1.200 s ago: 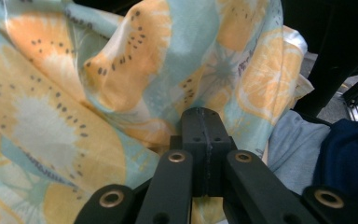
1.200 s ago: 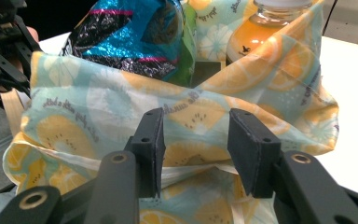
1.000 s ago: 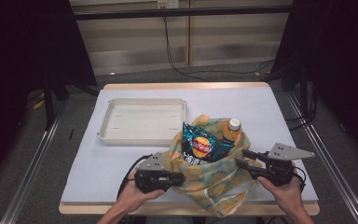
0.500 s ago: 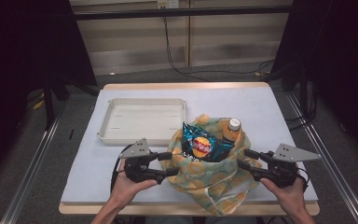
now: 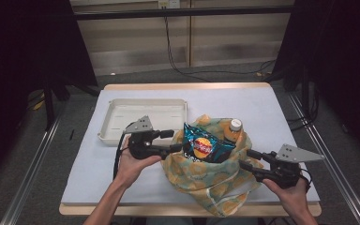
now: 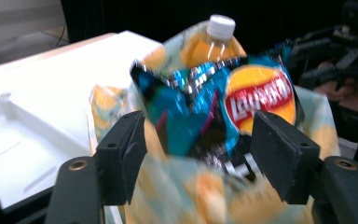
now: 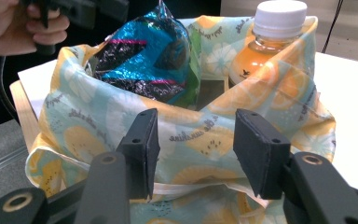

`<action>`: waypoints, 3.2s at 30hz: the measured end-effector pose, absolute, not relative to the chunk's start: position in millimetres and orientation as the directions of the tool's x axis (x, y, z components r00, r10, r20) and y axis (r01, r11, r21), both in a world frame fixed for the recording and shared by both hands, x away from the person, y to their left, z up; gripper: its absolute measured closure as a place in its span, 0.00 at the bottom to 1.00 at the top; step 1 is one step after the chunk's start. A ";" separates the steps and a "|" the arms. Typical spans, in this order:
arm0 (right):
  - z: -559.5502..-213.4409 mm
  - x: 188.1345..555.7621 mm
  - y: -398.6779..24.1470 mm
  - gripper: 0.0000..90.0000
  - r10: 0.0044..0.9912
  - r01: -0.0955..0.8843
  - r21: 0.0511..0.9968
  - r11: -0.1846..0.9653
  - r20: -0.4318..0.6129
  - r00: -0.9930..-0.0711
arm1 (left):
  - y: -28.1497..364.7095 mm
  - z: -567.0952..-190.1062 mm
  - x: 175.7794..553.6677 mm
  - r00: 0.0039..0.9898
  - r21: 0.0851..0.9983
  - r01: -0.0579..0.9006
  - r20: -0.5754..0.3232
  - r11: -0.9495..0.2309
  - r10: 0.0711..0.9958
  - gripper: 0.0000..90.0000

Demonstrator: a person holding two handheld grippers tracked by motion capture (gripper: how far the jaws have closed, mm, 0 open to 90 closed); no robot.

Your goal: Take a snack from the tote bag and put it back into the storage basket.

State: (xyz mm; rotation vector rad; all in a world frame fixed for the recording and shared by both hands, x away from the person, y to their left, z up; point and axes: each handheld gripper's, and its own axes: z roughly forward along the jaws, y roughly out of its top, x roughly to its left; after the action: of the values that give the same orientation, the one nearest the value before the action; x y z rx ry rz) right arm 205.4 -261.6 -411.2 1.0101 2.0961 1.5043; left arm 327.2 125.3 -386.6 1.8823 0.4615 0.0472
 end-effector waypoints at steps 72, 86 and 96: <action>-416.2 197.0 -263.5 0.49 0.744 0.339 0.921 0.189 0.091 -0.662 | 101.4 -372.7 336.2 0.955 0.921 0.248 -0.181 -0.299 0.233 0.99; -412.9 196.2 -264.8 0.48 0.751 0.323 0.931 0.171 0.089 -0.655 | 103.6 -346.1 338.6 0.944 0.946 0.248 -0.189 -0.207 0.269 0.99; -411.2 194.4 -266.8 0.49 0.749 0.314 0.935 0.164 0.089 -0.656 | 95.4 -320.0 344.1 0.946 0.953 0.251 -0.204 -0.169 0.253 0.99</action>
State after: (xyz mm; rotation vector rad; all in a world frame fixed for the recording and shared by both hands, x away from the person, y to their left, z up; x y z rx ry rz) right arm 194.4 -266.8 -411.2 1.0090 2.0528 1.4961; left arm 344.1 95.4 -320.0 1.7552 0.3784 0.0016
